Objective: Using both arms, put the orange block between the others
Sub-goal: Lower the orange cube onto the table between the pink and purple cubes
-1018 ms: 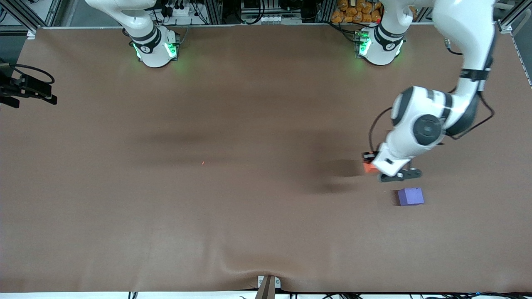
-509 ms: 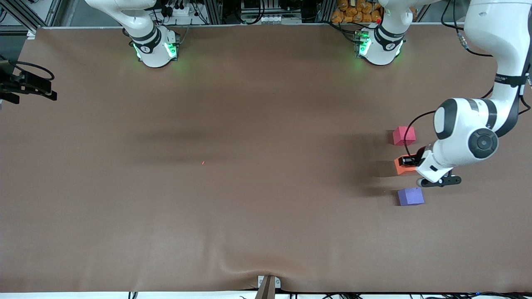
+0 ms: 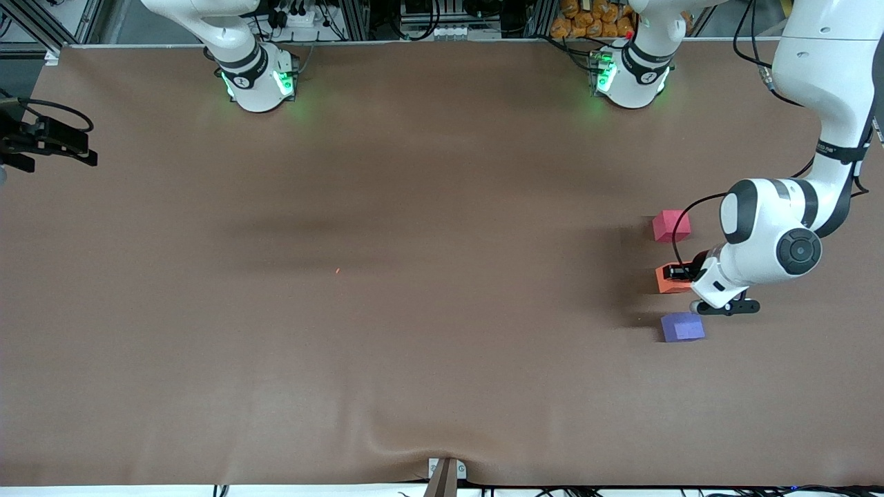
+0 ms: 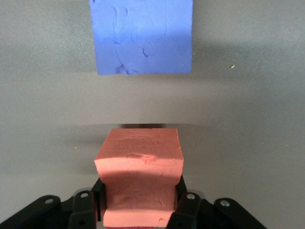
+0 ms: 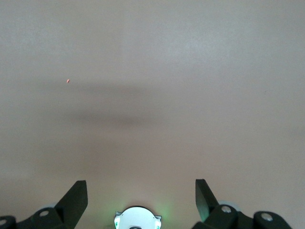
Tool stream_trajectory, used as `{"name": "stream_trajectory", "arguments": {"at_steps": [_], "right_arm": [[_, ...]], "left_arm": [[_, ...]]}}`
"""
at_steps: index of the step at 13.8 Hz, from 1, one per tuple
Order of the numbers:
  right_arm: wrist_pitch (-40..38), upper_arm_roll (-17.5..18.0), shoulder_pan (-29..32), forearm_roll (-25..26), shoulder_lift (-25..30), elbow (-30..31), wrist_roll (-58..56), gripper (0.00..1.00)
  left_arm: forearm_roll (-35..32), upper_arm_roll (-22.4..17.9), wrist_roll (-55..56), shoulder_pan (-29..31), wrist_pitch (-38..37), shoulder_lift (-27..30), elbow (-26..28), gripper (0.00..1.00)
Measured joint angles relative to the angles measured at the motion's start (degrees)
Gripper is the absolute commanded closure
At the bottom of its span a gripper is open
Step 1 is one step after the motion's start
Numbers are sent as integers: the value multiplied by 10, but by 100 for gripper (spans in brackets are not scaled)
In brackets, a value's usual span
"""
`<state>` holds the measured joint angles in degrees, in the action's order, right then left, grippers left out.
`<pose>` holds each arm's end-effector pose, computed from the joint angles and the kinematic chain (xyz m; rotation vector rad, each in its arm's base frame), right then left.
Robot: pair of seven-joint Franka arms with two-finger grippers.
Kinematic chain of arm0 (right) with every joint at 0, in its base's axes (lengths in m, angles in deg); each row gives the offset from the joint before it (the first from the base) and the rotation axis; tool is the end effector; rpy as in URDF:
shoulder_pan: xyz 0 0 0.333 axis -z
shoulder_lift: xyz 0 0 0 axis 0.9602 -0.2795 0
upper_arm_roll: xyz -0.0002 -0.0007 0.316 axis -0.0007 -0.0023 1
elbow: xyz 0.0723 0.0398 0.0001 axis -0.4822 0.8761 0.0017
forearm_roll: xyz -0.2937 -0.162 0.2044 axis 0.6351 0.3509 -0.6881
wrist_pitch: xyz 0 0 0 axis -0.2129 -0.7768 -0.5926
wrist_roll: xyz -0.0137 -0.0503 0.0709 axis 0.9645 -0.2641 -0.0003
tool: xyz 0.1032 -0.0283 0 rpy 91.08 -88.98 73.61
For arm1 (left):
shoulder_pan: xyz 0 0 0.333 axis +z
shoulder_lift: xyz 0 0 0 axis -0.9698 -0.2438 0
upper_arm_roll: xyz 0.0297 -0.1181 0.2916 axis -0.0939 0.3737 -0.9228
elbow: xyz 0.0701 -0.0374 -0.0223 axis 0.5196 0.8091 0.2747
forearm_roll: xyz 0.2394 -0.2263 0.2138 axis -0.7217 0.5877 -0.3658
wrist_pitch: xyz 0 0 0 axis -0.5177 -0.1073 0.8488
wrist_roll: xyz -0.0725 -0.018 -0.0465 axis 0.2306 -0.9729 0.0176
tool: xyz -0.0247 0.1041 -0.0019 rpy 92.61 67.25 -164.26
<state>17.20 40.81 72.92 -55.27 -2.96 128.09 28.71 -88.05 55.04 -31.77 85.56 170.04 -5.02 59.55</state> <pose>0.5426 -0.0285 0.6445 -3.1062 -0.1484 0.2320 0.6038 0.0068 0.2237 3.1212 0.0244 -0.2710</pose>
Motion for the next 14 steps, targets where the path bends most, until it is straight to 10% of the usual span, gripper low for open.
{"name": "stream_trajectory", "arguments": {"at_steps": [12, 13, 14], "right_arm": [[0, 0, -3, 0, 0, 0, 0, 0], [0, 0, -3, 0, 0, 0, 0, 0], [1, 0, -4, 0, 0, 0, 0, 0]], "left_arm": [[-6, 4, -41, 15, 1, -11, 0, 86], [-6, 5, -41, 14, 3, -13, 0, 60], [-6, 6, -41, 13, 6, -14, 0, 7]]}}
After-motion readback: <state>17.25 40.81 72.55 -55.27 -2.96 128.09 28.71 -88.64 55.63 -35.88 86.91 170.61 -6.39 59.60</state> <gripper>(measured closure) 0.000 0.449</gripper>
